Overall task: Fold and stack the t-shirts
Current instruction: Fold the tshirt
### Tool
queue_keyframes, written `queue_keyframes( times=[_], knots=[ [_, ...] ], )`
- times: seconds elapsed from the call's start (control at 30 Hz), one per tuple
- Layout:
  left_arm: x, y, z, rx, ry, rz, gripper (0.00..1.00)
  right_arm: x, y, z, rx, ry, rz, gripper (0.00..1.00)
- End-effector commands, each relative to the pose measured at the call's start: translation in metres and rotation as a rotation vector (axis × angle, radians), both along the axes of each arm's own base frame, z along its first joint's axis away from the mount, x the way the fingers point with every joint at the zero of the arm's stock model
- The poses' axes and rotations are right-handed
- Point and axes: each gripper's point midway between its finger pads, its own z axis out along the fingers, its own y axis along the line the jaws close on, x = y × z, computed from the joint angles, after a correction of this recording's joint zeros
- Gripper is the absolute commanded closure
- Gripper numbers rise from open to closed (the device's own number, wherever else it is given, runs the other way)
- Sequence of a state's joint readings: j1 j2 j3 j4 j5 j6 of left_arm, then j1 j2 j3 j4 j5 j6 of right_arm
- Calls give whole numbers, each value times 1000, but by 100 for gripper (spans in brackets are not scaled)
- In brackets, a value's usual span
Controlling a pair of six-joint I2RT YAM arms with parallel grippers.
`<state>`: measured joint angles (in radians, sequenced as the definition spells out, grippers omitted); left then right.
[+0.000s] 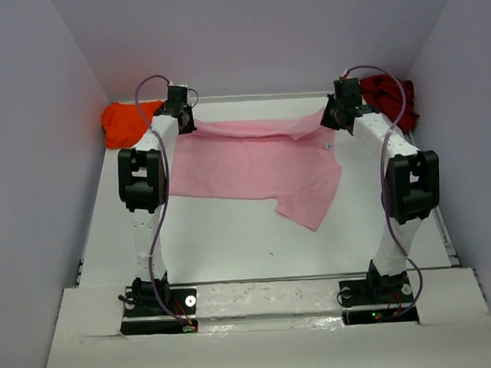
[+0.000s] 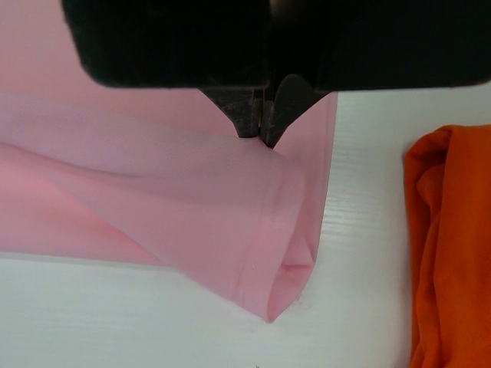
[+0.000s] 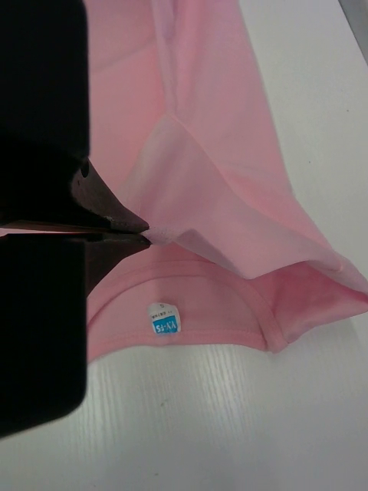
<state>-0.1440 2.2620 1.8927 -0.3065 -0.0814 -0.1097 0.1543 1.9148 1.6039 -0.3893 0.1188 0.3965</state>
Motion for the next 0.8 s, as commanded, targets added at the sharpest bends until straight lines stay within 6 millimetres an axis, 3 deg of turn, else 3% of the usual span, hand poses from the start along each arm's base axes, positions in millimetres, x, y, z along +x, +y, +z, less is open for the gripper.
queue_keyframes(
  times=[0.0,0.17,0.4,0.43,0.63,0.77],
  knots=[
    [-12,1,2,5,61,-9,100,-7,8,34,32,-72,12,100],
    [-27,15,-9,53,117,38,100,-17,8,33,30,-64,24,100],
    [-65,10,-18,9,171,24,100,-21,8,32,36,-57,22,100],
    [-64,9,-3,-4,130,25,100,-21,8,31,35,-56,22,100],
    [-86,-7,21,-93,79,-31,100,-19,11,30,49,-52,31,100],
    [-82,-12,47,-125,19,-52,97,-22,16,26,48,-43,42,100]
  ],
)
